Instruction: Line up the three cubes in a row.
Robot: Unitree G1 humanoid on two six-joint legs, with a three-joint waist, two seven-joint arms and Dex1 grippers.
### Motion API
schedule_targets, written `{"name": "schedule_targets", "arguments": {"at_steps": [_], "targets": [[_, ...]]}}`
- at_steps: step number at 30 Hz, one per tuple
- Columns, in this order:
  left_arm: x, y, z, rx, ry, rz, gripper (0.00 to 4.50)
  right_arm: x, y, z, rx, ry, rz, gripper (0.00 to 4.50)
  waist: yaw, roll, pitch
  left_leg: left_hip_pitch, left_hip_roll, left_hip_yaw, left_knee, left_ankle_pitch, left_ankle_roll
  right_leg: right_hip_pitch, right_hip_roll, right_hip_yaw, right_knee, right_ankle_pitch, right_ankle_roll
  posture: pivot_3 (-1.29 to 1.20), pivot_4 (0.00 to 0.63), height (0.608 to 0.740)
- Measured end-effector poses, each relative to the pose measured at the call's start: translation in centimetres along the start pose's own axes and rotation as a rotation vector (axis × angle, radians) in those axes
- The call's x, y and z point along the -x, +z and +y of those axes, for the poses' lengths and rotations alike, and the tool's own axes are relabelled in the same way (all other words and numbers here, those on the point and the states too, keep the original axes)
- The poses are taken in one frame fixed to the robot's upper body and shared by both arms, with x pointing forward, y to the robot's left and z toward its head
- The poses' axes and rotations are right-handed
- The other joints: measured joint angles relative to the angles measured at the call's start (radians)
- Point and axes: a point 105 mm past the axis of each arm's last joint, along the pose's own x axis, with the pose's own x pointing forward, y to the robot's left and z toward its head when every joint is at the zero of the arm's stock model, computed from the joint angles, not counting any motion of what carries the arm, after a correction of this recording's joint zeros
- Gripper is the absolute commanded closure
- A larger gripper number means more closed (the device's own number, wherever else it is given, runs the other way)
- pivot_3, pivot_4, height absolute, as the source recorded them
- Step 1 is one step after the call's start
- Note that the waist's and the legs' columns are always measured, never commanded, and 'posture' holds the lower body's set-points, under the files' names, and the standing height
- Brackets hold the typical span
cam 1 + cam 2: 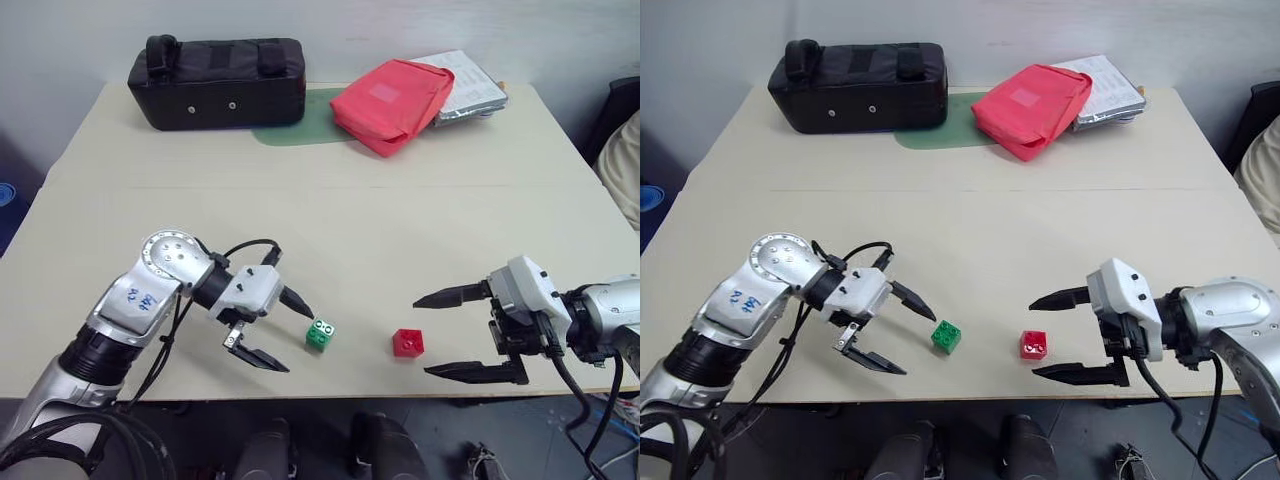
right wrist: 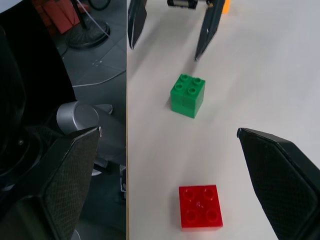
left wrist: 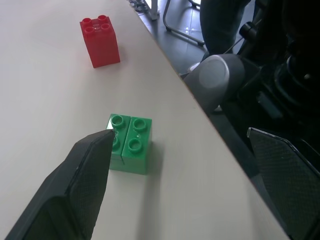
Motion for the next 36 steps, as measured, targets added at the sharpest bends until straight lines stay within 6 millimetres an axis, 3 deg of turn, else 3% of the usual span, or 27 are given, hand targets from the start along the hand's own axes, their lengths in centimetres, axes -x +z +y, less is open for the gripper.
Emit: {"name": "schedule_targets", "arguments": {"at_steps": [18, 21, 29, 36], "targets": [[-2.8, -1.3, 2.3, -0.016, -0.032, -0.001, 0.02, 0.0, 0.2, 0.0, -0.012, -0.059, -0.011, 0.00, 0.000, 0.000, 0.000, -0.001, 0.000, -0.002, 0.003, -0.001, 0.002, 0.001, -0.001, -0.001, 0.000, 0.000, 0.001, 0.00, 0.150, 0.740], [-3.4, -1.7, 2.4, -0.006, -0.043, 0.003, 0.63, 0.0, 0.2, 0.0, -0.012, -0.065, -0.011, 0.00, -0.001, 0.000, 0.000, -0.001, 0.000, -0.002, 0.003, -0.001, 0.002, 0.001, -0.001, -0.001, 0.000, 0.000, 0.001, 0.00, 0.150, 0.740], [-3.9, -2.4, 2.5, 0.003, -0.050, 0.026, 3.02, -0.1, 0.4, 0.1, -0.007, -0.067, -0.015, 0.00, -0.002, 0.000, 0.000, -0.001, 0.000, -0.003, 0.003, -0.001, 0.002, 0.001, -0.001, -0.002, 0.000, 0.000, 0.001, 0.00, 0.150, 0.740], [-4.0, -2.0, 2.4, 0.058, -0.004, 0.038, 3.02, -0.1, 0.5, 0.0, -0.007, -0.074, -0.023, 0.00, -0.003, 0.000, 0.000, -0.001, 0.000, -0.003, 0.003, -0.001, 0.002, 0.002, -0.001, -0.002, 0.000, 0.000, 0.001, 0.00, 0.150, 0.740]]}}
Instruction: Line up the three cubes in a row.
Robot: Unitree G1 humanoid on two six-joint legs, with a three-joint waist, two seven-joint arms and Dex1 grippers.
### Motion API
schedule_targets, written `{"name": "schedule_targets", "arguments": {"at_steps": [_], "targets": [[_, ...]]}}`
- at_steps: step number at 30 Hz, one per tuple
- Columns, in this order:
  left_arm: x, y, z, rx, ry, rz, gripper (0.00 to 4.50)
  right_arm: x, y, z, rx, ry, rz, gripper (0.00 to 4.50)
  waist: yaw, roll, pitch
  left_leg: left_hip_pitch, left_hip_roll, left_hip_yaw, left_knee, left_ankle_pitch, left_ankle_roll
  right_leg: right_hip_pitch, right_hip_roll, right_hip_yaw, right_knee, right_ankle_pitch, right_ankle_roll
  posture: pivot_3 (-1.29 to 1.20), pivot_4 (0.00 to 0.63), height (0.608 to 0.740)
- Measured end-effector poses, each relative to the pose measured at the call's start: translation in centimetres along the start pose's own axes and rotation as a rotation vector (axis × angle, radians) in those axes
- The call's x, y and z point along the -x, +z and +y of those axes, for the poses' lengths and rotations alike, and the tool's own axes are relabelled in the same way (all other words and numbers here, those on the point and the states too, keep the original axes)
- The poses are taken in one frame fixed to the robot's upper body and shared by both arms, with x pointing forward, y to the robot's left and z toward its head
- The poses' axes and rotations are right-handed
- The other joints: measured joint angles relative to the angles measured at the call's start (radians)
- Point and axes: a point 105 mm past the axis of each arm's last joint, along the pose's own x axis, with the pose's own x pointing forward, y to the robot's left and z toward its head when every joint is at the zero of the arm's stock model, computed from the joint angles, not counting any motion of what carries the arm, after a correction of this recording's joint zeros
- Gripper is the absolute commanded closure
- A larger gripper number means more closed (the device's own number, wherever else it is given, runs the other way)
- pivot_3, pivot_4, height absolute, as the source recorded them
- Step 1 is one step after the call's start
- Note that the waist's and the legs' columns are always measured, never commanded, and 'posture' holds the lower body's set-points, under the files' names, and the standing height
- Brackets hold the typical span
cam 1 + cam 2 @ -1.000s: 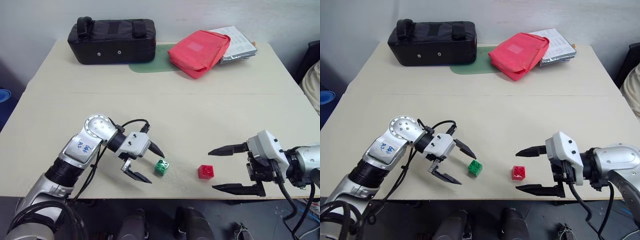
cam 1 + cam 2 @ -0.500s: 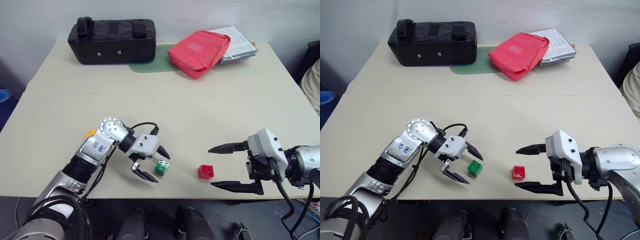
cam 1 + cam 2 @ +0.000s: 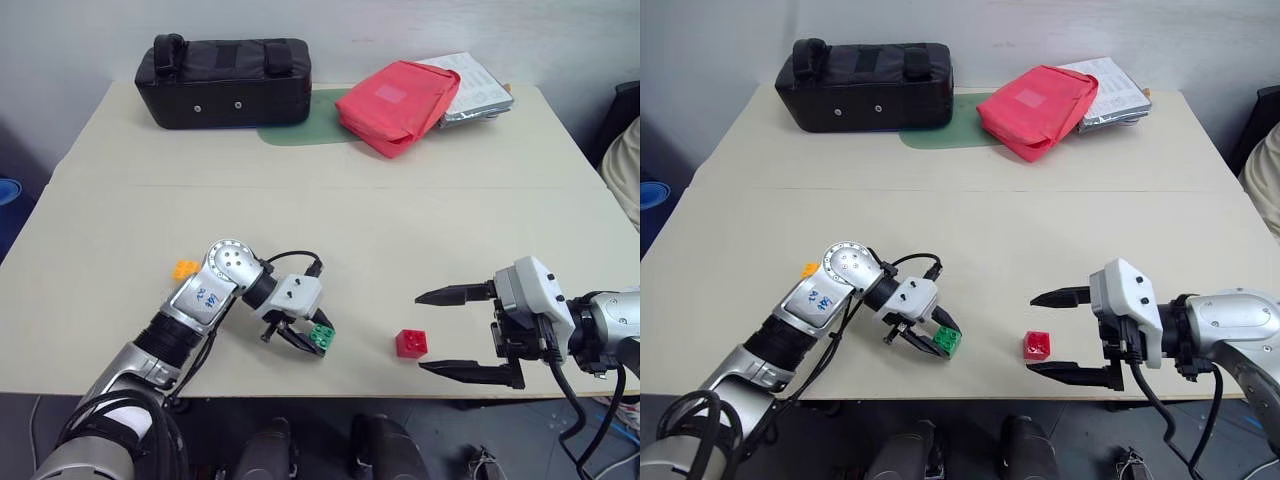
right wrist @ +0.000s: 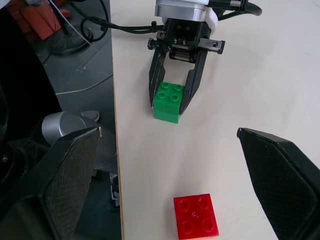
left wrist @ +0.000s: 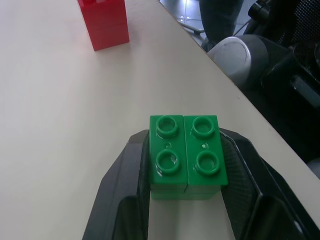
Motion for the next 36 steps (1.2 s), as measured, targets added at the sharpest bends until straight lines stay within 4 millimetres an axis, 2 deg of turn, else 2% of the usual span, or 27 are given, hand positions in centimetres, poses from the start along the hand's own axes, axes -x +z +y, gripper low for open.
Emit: {"name": "schedule_targets", "arguments": {"at_steps": [6, 9, 18, 20, 25, 28, 31, 36], "targets": [[-0.5, 1.1, 0.1, 0.154, 0.138, -0.016, 3.02, 0.0, 0.0, 0.0, 0.000, 0.002, -0.002, 0.00, 0.000, 0.000, 0.000, 0.000, 0.000, -0.002, 0.000, 0.000, 0.000, 0.002, 0.000, -0.001, 0.000, 0.000, 0.000, 0.00, 0.150, 0.740], [-0.8, 0.7, -0.1, 0.190, 0.176, -0.007, 3.02, -0.1, 0.0, 0.1, -0.002, 0.007, -0.002, 0.00, 0.000, 0.000, 0.000, 0.000, 0.000, -0.002, 0.001, 0.000, 0.000, 0.002, 0.000, -0.001, -0.001, 0.000, 0.000, 0.00, 0.150, 0.740], [-1.5, 0.7, 0.9, 0.174, 0.272, 0.001, 3.02, -0.3, -0.2, 0.1, -0.011, 0.026, -0.002, 0.00, 0.003, 0.000, 0.000, 0.004, 0.000, -0.004, 0.001, 0.000, 0.000, 0.008, -0.001, -0.003, -0.003, 0.000, 0.000, 0.00, 0.150, 0.740], [-1.5, 0.7, 0.9, 0.175, 0.278, -0.001, 2.29, -0.3, -0.2, 0.1, -0.009, 0.027, -0.001, 0.00, 0.003, 0.000, 0.000, 0.004, 0.000, -0.004, 0.001, 0.000, 0.000, 0.008, -0.002, -0.003, -0.003, 0.000, 0.000, 0.00, 0.150, 0.740], [-1.8, -0.4, 0.2, 0.230, 0.272, 0.009, 0.84, -0.3, -0.2, 0.1, 0.002, 0.027, 0.002, 0.00, 0.000, 0.000, 0.000, 0.004, 0.000, -0.005, 0.000, -0.001, 0.000, 0.008, -0.002, -0.003, -0.003, 0.000, 0.000, 0.00, 0.150, 0.740], [-1.7, 0.0, 0.1, 0.245, 0.268, -0.004, 0.02, -0.3, -0.2, 0.0, 0.008, 0.031, 0.001, 0.00, 0.002, 0.000, 0.000, 0.004, 0.000, -0.005, 0.000, -0.001, 0.000, 0.008, -0.002, -0.003, -0.004, 0.000, 0.000, 0.00, 0.150, 0.740], [-1.2, 0.8, -0.1, 0.244, 0.276, -0.025, 0.02, -0.5, -0.3, 0.1, 0.006, 0.040, 0.003, 0.00, 0.000, 0.000, 0.000, 0.004, 0.000, -0.005, 0.000, -0.001, 0.000, 0.008, -0.002, -0.003, -0.004, 0.000, 0.000, 0.00, 0.150, 0.740], [1.4, 1.7, 0.3, 0.241, 0.346, -0.041, 0.02, -0.6, -0.4, 0.1, -0.001, 0.059, 0.002, 0.00, 0.000, 0.000, 0.000, 0.004, 0.000, -0.005, -0.001, -0.001, 0.000, 0.008, -0.002, -0.003, -0.004, 0.000, 0.000, 0.00, 0.150, 0.740]]}}
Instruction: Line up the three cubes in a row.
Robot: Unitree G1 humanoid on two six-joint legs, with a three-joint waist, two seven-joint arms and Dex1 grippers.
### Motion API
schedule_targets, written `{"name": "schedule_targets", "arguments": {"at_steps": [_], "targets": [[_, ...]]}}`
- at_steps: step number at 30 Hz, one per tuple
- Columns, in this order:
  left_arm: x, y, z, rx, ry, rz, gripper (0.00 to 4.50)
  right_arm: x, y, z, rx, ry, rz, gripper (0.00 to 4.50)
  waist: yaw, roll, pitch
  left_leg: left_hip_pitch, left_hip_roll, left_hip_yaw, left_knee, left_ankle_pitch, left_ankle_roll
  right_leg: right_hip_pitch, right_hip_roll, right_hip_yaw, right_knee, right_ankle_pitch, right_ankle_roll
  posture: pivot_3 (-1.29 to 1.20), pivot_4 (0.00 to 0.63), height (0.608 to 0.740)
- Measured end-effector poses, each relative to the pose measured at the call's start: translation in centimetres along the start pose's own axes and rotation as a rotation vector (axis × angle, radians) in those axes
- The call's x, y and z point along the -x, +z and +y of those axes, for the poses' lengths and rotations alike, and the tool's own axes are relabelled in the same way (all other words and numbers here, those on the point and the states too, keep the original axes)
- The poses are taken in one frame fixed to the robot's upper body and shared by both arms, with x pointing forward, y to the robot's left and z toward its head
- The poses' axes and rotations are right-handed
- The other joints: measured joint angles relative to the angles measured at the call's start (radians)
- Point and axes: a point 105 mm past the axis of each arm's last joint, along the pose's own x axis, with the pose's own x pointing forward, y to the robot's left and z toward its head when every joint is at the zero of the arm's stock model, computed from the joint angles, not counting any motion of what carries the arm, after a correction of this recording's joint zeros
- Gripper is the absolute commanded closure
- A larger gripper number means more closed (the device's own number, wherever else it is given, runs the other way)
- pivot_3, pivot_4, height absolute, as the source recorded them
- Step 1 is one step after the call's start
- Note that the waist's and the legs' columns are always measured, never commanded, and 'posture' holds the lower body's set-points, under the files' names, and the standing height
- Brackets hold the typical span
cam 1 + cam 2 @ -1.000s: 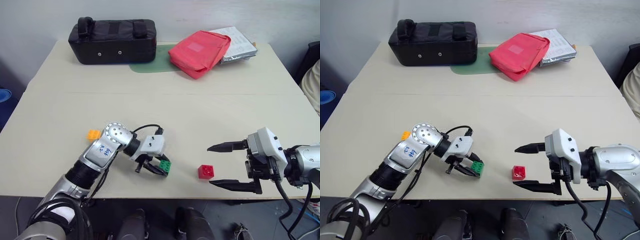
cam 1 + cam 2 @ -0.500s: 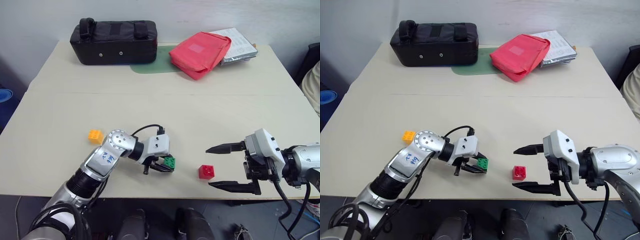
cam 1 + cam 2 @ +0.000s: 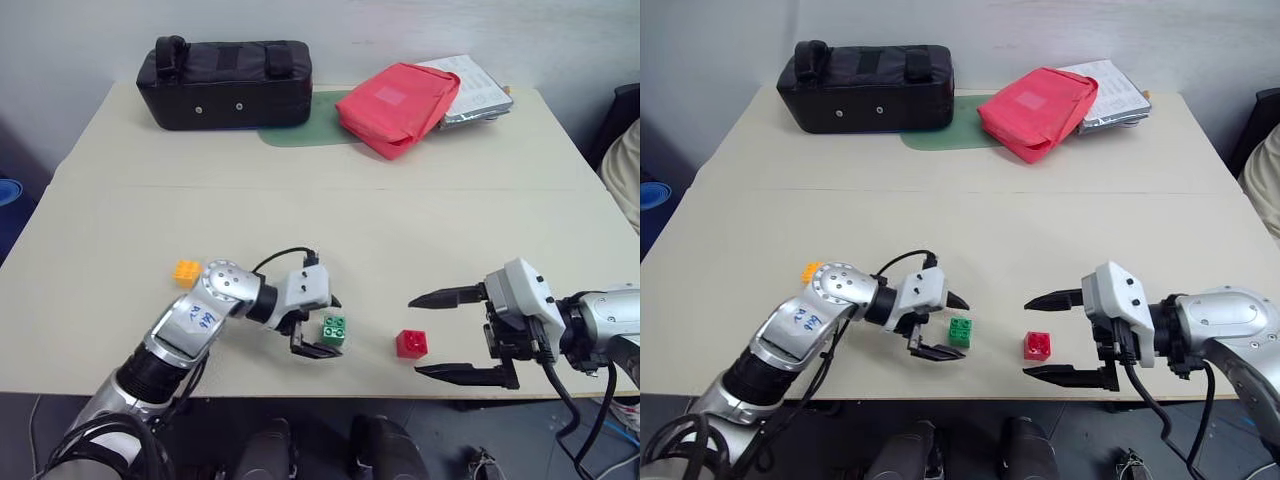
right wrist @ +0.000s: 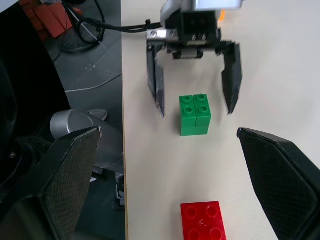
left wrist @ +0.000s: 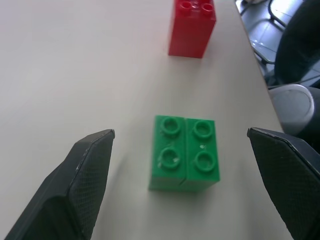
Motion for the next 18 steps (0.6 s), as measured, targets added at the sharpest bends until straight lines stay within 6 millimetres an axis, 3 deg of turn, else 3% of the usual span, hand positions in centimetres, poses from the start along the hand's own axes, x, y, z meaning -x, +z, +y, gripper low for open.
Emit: {"name": "schedule_targets", "arguments": {"at_steps": [3, 6, 12, 18], "targets": [[2.7, 1.1, 1.2, -0.002, 0.062, -0.032, 0.02, 0.1, 0.3, -0.4, 0.017, 0.005, -0.011, 0.00, -0.001, 0.000, 0.000, 0.000, 0.000, 0.000, 0.000, 0.000, 0.000, 0.000, 0.000, 0.000, 0.000, 0.000, 0.000, 0.00, 0.150, 0.740], [6.1, 0.8, 1.7, 0.010, 0.121, -0.008, 0.02, 0.0, 0.7, -0.9, 0.030, 0.023, -0.021, 0.00, -0.007, 0.000, 0.000, 0.001, 0.000, 0.000, -0.002, 0.000, -0.001, 0.000, 0.000, 0.000, -0.001, 0.000, 0.000, 0.00, 0.150, 0.740], [14.9, -2.3, 0.8, 0.250, 0.392, -0.036, 0.02, 0.0, 1.4, -3.0, 0.055, 0.033, -0.050, 0.00, -0.027, 0.000, 0.000, 0.001, 0.000, -0.001, -0.007, 0.001, -0.002, 0.000, 0.000, -0.002, -0.001, 0.000, 0.000, 0.00, 0.150, 0.740], [19.2, -6.2, -4.2, 0.416, 0.618, -0.011, 0.02, -0.1, 1.7, -4.1, 0.072, 0.065, -0.074, 0.00, -0.026, 0.000, 0.001, 0.001, 0.000, 0.000, -0.008, 0.000, -0.002, 0.000, 0.000, -0.001, -0.007, 0.000, 0.000, 0.00, 0.150, 0.740]]}}
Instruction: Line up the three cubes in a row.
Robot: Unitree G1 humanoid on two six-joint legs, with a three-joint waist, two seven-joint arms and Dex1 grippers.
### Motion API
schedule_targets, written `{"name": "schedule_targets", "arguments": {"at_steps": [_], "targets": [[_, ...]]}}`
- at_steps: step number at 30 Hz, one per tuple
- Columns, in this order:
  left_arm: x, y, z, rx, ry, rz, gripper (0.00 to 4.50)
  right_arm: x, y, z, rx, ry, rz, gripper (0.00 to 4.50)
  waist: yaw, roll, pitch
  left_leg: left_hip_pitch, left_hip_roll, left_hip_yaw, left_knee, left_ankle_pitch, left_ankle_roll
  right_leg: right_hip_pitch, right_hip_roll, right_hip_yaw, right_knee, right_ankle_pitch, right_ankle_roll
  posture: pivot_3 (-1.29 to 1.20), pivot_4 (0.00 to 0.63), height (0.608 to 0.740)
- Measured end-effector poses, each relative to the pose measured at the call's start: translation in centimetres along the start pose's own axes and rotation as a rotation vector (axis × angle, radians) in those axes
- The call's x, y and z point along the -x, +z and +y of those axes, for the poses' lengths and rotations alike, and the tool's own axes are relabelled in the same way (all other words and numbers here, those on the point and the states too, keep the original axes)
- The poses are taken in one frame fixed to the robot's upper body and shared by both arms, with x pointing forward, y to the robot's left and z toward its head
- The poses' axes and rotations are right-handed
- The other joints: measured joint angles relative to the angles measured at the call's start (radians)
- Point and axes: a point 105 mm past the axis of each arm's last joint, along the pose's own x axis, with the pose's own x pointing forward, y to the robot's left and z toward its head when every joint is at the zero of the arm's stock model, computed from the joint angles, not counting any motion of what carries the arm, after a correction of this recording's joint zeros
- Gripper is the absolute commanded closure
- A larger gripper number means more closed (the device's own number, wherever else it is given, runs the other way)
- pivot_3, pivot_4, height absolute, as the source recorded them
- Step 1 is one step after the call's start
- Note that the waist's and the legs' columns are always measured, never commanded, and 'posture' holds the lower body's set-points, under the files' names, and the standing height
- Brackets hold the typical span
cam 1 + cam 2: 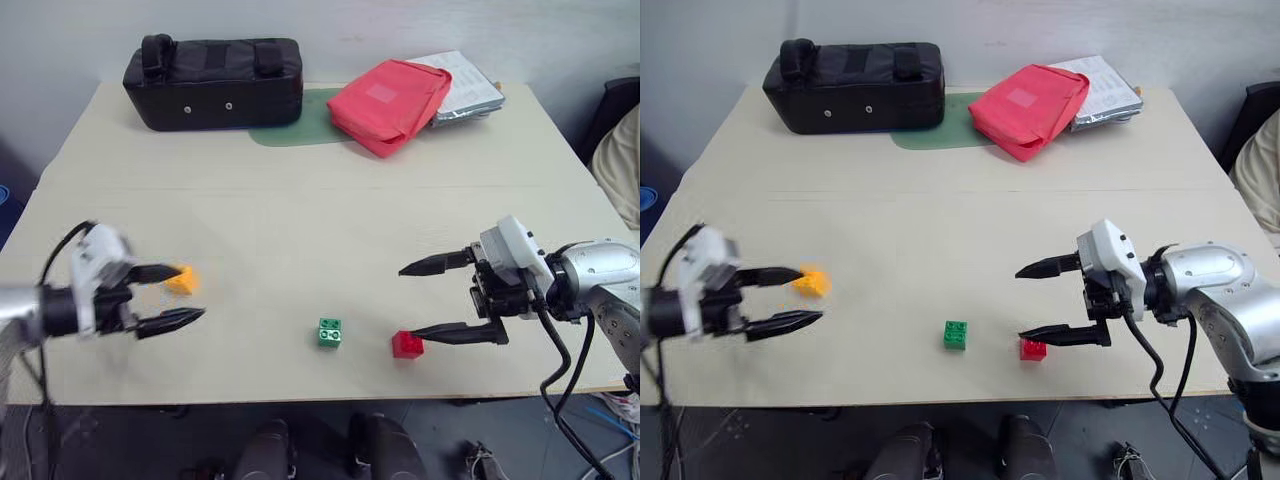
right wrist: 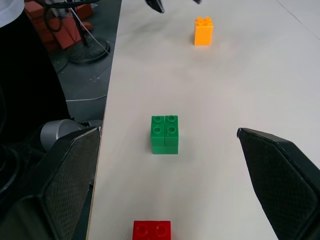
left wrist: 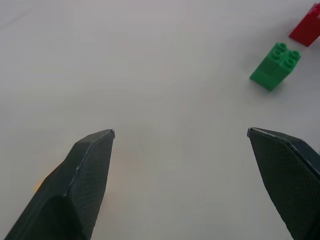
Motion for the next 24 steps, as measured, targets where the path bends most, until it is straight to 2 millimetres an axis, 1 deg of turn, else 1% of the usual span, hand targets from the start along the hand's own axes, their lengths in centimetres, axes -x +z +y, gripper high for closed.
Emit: {"name": "schedule_targets", "arguments": {"at_steps": [1, 5, 7, 9, 11, 13, 16, 18, 20, 23, 24], "targets": [[1.6, -1.4, 0.0, 0.043, 0.065, 0.007, 0.02, 0.0, 0.1, -0.4, 0.006, 0.003, -0.005, 0.00, -0.001, 0.000, 0.000, 0.000, 0.000, 0.000, -0.001, 0.000, 0.000, 0.000, 0.000, 0.000, 0.000, 0.000, 0.000, 0.00, 0.150, 0.740], [5.8, -6.0, -0.3, 0.155, 0.238, 0.062, 0.02, 0.0, 0.2, -1.0, 0.002, 0.013, -0.010, 0.00, -0.002, 0.000, 0.000, 0.002, 0.000, 0.000, -0.004, -0.002, -0.003, -0.002, -0.001, 0.001, 0.000, -0.001, -0.002, 0.00, 0.150, 0.740], [6.7, -7.5, -0.4, 0.185, 0.280, 0.084, 0.02, -0.1, 0.3, -1.1, 0.006, 0.017, -0.014, 0.00, 0.006, 0.000, 0.000, 0.001, 0.000, 0.000, -0.004, -0.004, -0.007, -0.003, -0.001, 0.000, 0.001, -0.001, -0.003, 0.00, 0.150, 0.740], [7.1, -8.4, -0.3, 0.181, 0.319, 0.097, 0.02, -0.1, 0.6, -1.3, 0.015, 0.016, -0.018, 0.00, 0.016, 0.000, 0.000, 0.001, 0.000, 0.000, -0.004, -0.005, -0.008, -0.004, -0.002, 0.000, 0.001, -0.002, -0.003, 0.00, 0.150, 0.740], [6.6, -8.3, 0.3, 0.181, 0.338, 0.081, 0.02, -0.1, 0.5, -1.4, 0.013, 0.014, -0.017, 0.00, 0.021, 0.000, 0.000, 0.001, 0.000, 0.000, -0.004, -0.005, -0.007, -0.004, -0.002, 0.001, 0.002, -0.002, -0.004, 0.00, 0.150, 0.740], [5.3, -7.0, 1.3, 0.172, 0.352, 0.013, 0.02, -0.1, 0.5, -1.4, 0.015, 0.012, -0.016, 0.00, 0.028, 0.000, 0.000, 0.000, 0.000, 0.000, -0.004, -0.004, -0.007, -0.005, -0.002, 0.001, 0.002, -0.001, -0.004, 0.00, 0.150, 0.740], [3.2, -4.8, 2.8, 0.177, 0.371, -0.049, 0.02, -0.1, 0.4, -1.4, 0.010, 0.010, -0.016, 0.00, 0.022, 0.000, 0.000, 0.000, 0.000, 0.001, -0.005, -0.004, -0.007, -0.005, -0.002, 0.001, 0.003, -0.001, -0.004, 0.00, 0.150, 0.740], [1.9, -3.9, 3.4, 0.185, 0.387, -0.052, 0.02, -0.1, 0.2, -1.2, 0.005, 0.008, -0.015, 0.00, 0.020, 0.000, 0.000, 0.000, 0.000, 0.001, -0.005, -0.002, -0.004, -0.005, -0.002, 0.001, 0.003, -0.001, -0.004, 0.00, 0.150, 0.740], [0.1, -2.5, 4.0, 0.192, 0.402, -0.060, 0.02, -0.3, 0.1, -1.0, 0.002, 0.006, -0.014, 0.00, 0.014, 0.000, 0.000, 0.000, 0.000, 0.002, -0.006, -0.002, -0.003, -0.005, -0.001, 0.001, 0.004, -0.001, -0.004, 0.00, 0.150, 0.740], [-1.9, -1.1, 4.8, 0.222, 0.432, -0.048, 0.02, -0.5, -0.1, -0.9, -0.002, 0.001, -0.019, 0.00, 0.005, 0.000, 0.000, 0.000, 0.000, 0.002, -0.006, -0.001, -0.003, -0.005, 0.000, 0.001, 0.006, -0.001, -0.003, 0.00, 0.150, 0.740], [-2.2, -1.0, 4.8, 0.225, 0.434, -0.044, 0.02, -0.5, 0.0, -0.9, 0.001, 0.001, -0.019, 0.00, 0.001, 0.000, 0.000, 0.000, 0.000, 0.003, -0.006, -0.001, -0.003, -0.005, 0.000, 0.001, 0.007, -0.001, -0.003, 0.00, 0.150, 0.740]]}}
